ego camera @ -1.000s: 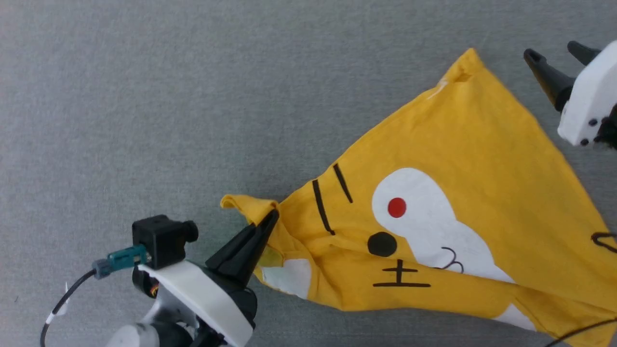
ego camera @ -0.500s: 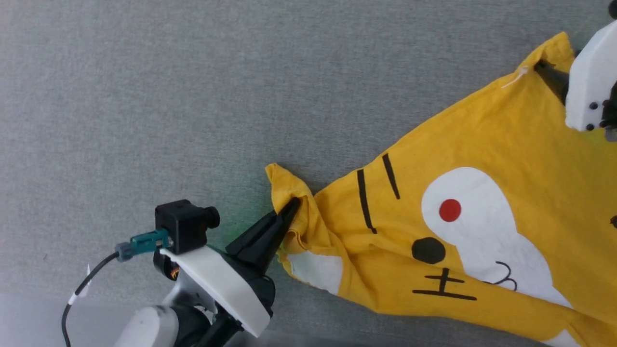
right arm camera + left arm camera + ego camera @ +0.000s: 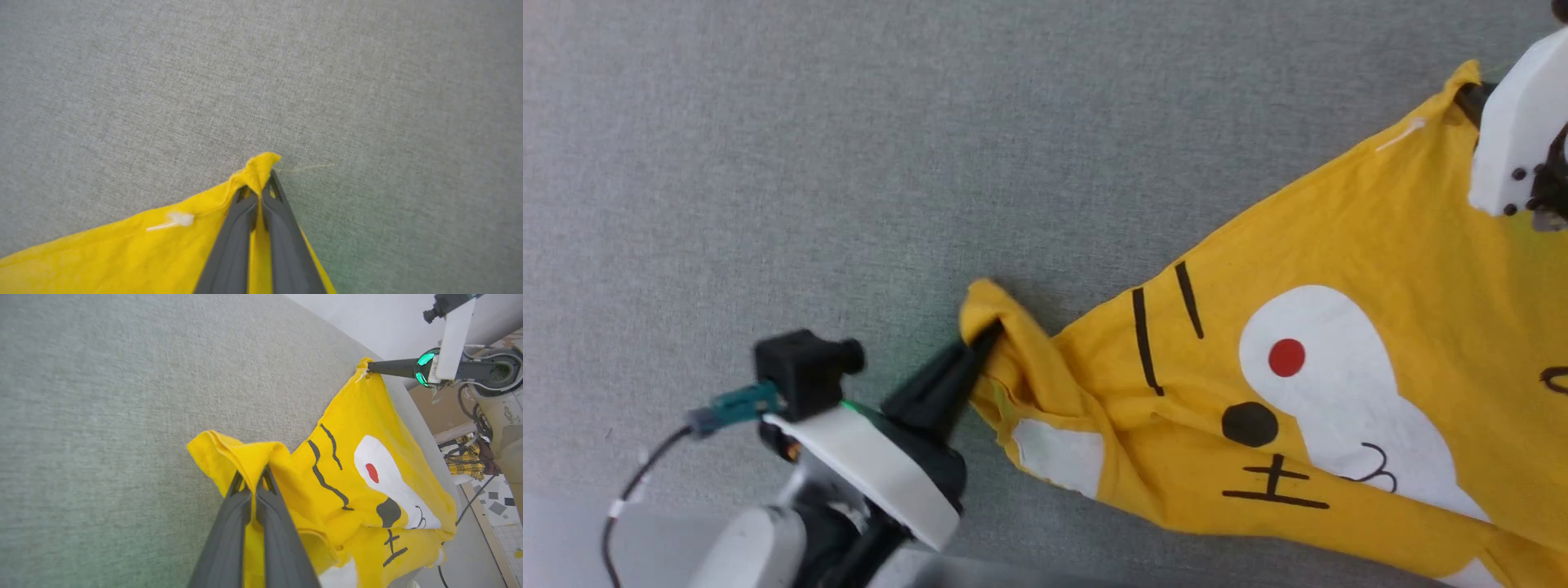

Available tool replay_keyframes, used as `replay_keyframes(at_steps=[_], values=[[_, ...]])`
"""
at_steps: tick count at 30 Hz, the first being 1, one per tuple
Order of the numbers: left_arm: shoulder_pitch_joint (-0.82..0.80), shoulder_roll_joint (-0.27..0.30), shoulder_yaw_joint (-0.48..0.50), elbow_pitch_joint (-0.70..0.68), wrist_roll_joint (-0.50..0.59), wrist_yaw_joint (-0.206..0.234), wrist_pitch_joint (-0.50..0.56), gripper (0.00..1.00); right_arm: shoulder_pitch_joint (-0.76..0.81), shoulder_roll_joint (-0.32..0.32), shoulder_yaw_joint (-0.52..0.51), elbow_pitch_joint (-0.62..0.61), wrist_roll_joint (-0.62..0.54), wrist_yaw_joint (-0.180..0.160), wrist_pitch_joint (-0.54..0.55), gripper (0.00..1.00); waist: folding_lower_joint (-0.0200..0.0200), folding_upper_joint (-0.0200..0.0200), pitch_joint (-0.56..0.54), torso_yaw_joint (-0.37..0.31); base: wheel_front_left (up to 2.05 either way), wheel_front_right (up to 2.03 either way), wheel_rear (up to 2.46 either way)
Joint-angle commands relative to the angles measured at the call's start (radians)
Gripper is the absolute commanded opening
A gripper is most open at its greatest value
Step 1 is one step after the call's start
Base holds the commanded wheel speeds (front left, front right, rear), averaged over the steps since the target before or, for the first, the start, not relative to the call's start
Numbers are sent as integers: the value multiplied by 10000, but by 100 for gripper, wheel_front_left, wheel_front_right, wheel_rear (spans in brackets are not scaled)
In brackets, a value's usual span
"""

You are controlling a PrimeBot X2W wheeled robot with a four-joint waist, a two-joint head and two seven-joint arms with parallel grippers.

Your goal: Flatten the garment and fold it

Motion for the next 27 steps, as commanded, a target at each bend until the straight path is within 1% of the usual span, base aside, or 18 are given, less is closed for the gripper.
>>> replay_keyframes(at_steps=[1, 6, 10, 16, 19, 23, 27], values=[[-310, 35, 125, -40, 110, -57, -158, 0, 144, 92, -29, 26, 41, -9, -182, 0, -1, 0, -359, -234, 0, 0, 0], [-1101, -51, 777, 17, 750, 130, -1262, 0, 338, 355, -221, -16, 267, -9, -1218, 0, -1, 0, -1140, -598, 0, 0, 0], [-1858, 129, 1072, 395, 1062, 259, -1329, 0, 395, 528, -367, -86, 392, -9, -1905, 0, -1, 0, -1867, -1029, 0, 0, 0], [-3304, 704, 1227, 760, 1485, 438, -463, 0, 242, 683, -648, -196, 390, -9, -2504, 0, -1, 0, -2715, -1620, 0, 0, 0], [-4238, 987, 1160, 966, 1778, 444, 60, 0, 13, 707, -797, -235, 318, -9, -2670, 0, -1, 0, -2982, -1824, 0, 0, 0], [-5660, 1121, 935, 1522, 1985, 308, 702, 0, -449, 760, -921, -223, 197, -9, -2741, 0, -1, 0, -3230, -2027, 0, 0, 0], [-7219, 894, 833, 2403, 1991, 205, 940, 0, -1136, 901, -857, 12, 48, -9, -2735, 0, -1, 0, -3390, -2232, 0, 0, 0]])
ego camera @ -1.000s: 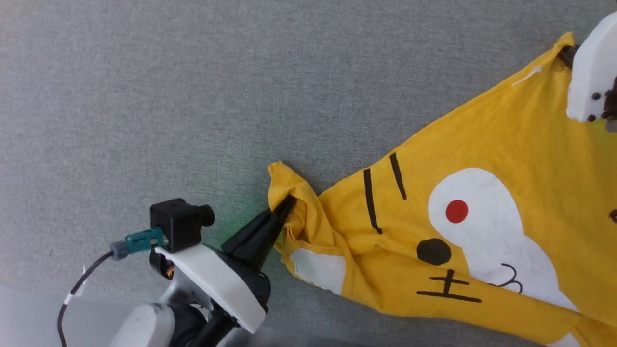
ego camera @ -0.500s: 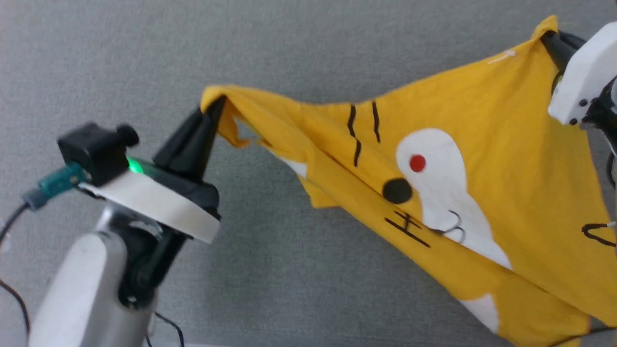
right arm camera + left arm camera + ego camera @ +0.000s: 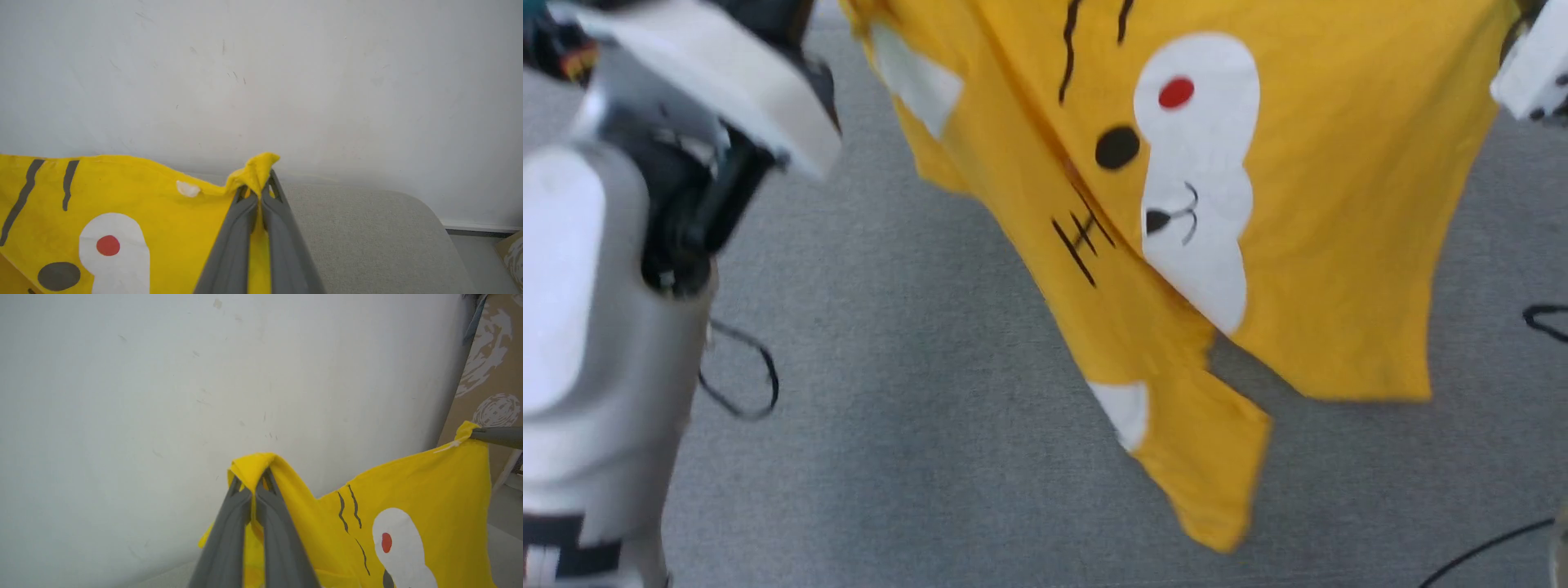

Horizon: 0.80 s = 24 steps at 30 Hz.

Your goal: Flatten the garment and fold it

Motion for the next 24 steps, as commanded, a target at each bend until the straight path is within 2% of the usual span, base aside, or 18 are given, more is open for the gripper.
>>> replay_keyframes(at_steps=[1, 7, 9, 14, 24], values=[[-506, -163, 41, 249, 8, -40, -66, 0, -304, 130, 9, 109, -88, -9, -20, 0, 1, 0, -332, -363, 0, 0, 0], [-2564, -699, 191, 1995, -133, 123, -6, 0, -1620, 636, 95, 941, -530, -9, -65, 0, 1, 0, -360, -663, 0, 0, 0], [-3230, -645, 156, 2539, 28, 134, 75, 0, -2112, 814, 190, 1273, -729, -9, -188, 0, 1, 0, -299, -793, 0, 0, 0], [-4742, -794, 424, 3625, 249, 502, -352, 0, -3431, 1199, 192, 2217, -1240, -9, -850, 0, 1, 0, -38, -992, 0, 0, 0], [-6448, -1171, 449, 4938, 539, 784, -1199, 0, -5241, 1755, -335, 3945, -2055, -9, -1872, 0, 1, 0, 825, -1237, 0, 0, 0]])
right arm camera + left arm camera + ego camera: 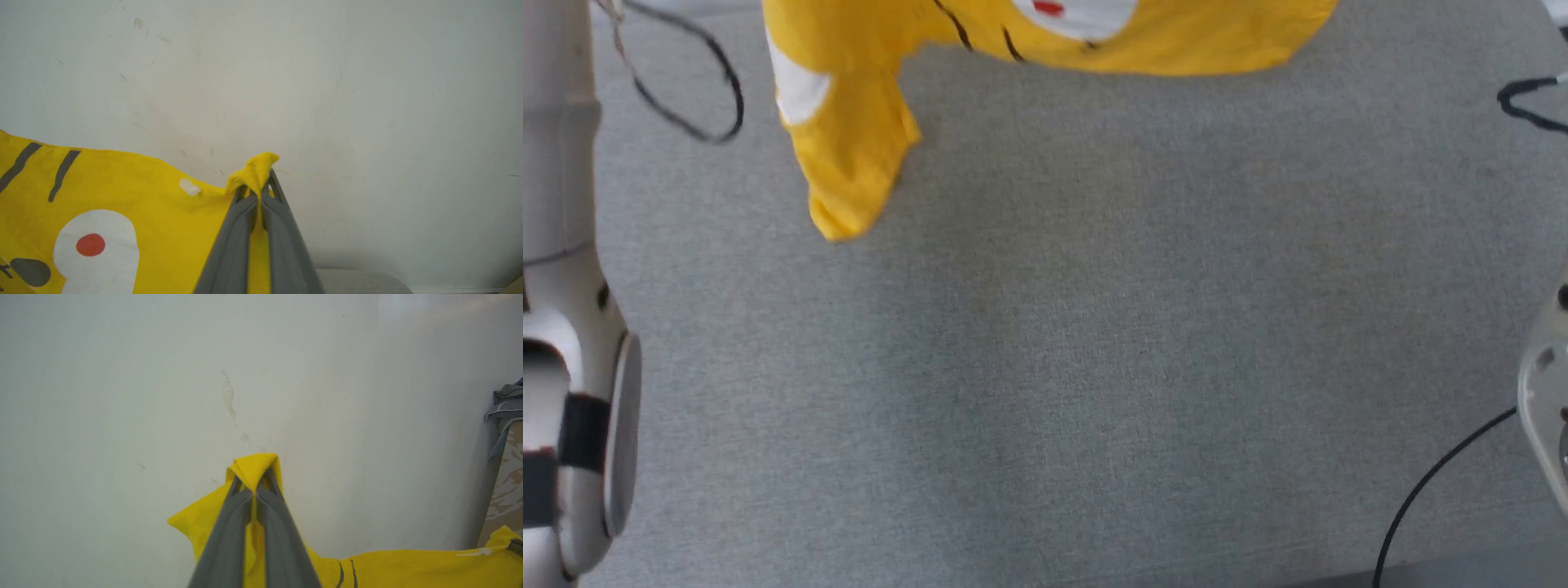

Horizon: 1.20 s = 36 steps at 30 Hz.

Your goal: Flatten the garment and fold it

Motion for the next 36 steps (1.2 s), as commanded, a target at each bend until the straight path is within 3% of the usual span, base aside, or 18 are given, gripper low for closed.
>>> replay_keyframes(at_steps=[1, 14, 22, 27, 36], values=[[-157, -20, 34, 31, 80, 77, -103, 0, -121, 36, -47, 66, -74, -9, -91, 0, -1, 0, 277, -162, 0, 0, 0], [-2134, 20, 294, 823, 554, 338, -2272, 0, -1747, 178, -767, 1717, -1122, -9, -1855, 0, -1, 0, 1978, -437, 0, 0, 0], [-3319, 112, 487, 1013, 514, 130, -3283, 0, -2745, 2, -1356, 1391, -2237, -9, -2772, 0, -1, 0, 3402, -281, 0, 0, 0], [-3575, 54, 449, 1052, 386, -274, -3803, 0, -3007, -309, -1471, 1076, -2761, -9, -3368, 0, -1, 0, 4296, -56, 0, 0, 0], [-3476, 258, 630, 1143, -10, -769, -4088, 0, -3076, -829, -1006, 853, -3322, -9, -4059, 0, -1, 0, 5366, 242, 0, 0, 0]])
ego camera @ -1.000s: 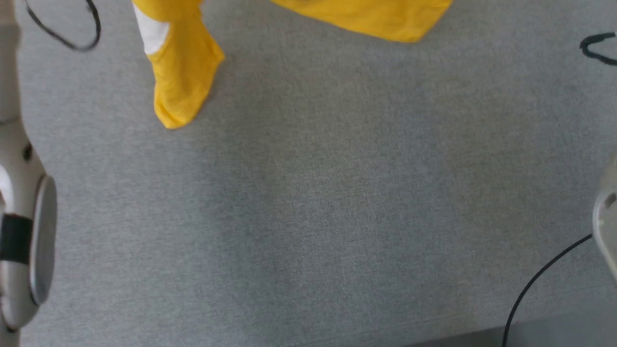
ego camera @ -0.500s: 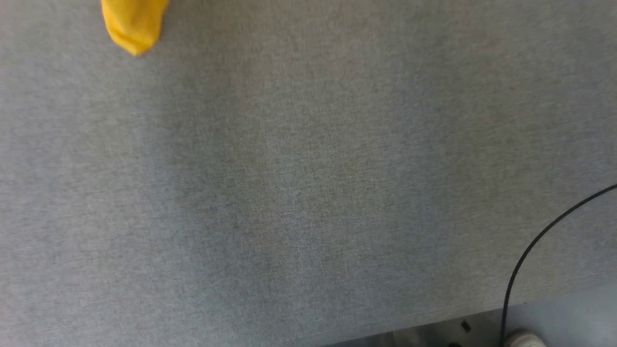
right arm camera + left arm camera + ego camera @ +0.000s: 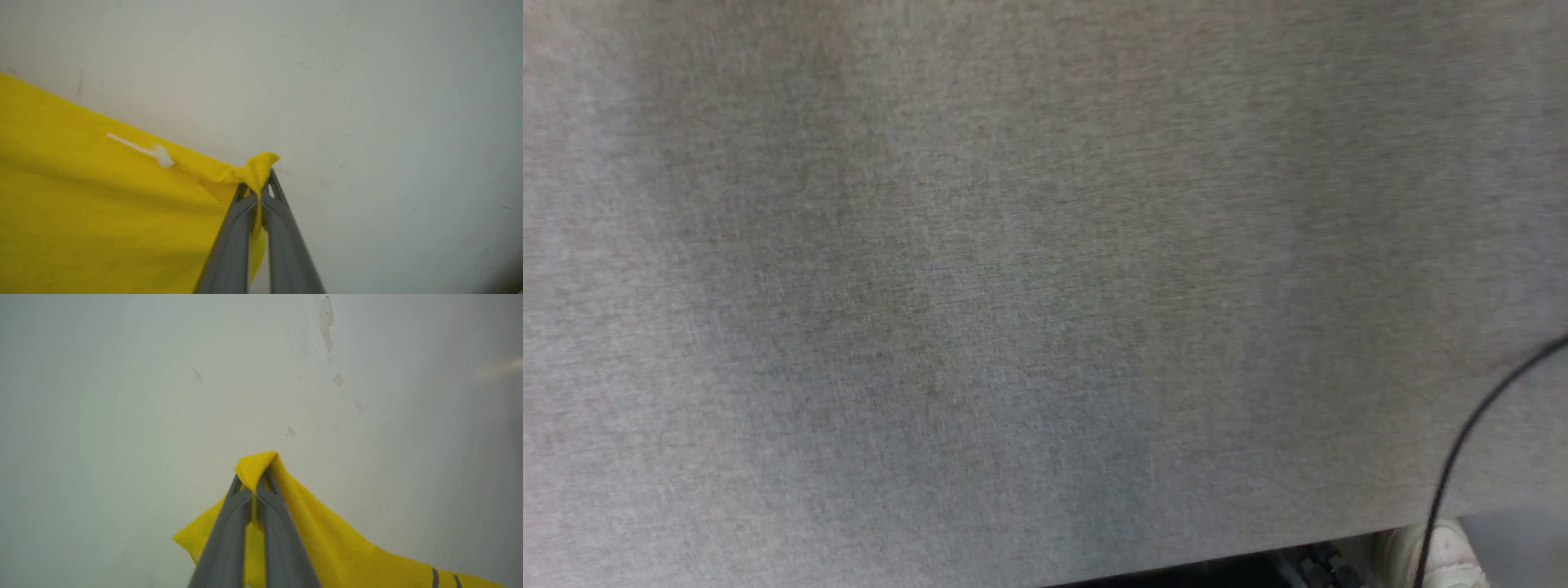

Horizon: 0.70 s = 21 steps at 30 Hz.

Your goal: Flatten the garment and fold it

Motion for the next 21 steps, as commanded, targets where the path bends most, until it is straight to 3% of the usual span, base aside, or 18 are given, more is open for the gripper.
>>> replay_keyframes(at_steps=[1, 9, 15, 21], values=[[51, 62, 52, 1, -83, -81, -77, 0, -82, -47, 61, -40, -39, -11, -77, 0, -2, 0, 543, 274, 0, 0, 0], [1426, 208, 219, -256, -856, -449, 111, 0, 399, -260, 1153, 163, 683, -11, -533, 0, -2, 0, 545, 544, 0, 0, 0], [3309, 572, 165, -1222, -1543, -618, 1003, 0, 1586, -642, 2476, 33, 2551, -11, -166, 0, -2, 0, 110, 631, 0, 0, 0], [5927, 1030, 327, -3030, -2091, -500, 1776, 0, 3576, -1378, 3308, -1233, 4490, -11, 423, 0, -2, 0, -614, 651, 0, 0, 0]])
